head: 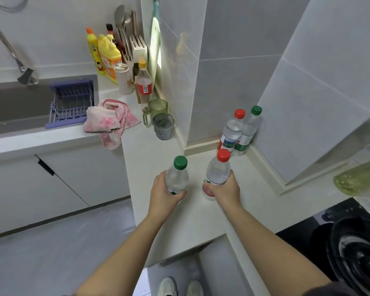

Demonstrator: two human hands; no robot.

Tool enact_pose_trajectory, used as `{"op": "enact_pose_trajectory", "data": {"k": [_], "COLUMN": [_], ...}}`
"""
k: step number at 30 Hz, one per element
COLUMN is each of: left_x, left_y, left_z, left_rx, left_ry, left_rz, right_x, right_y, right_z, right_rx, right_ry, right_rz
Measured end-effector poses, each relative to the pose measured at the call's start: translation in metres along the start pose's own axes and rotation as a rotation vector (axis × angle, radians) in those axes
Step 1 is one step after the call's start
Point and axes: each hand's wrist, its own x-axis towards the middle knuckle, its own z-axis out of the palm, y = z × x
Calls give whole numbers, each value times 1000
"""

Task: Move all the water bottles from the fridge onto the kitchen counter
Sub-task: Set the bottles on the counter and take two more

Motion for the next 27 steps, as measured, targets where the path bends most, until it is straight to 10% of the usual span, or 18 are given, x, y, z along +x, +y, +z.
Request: {"op": "enact_pose_trajectory", "data": {"k": [27], "left_x": [100], "left_y": [7], "left_z": [71], "left_rx": [249], "left_ry": [-46], "left_rz": [11], "right_x": [107], "right_y": [15], "right_z": [10], "right_rx": [-136], "right_ry": [-40], "right_rz": [-122]}}
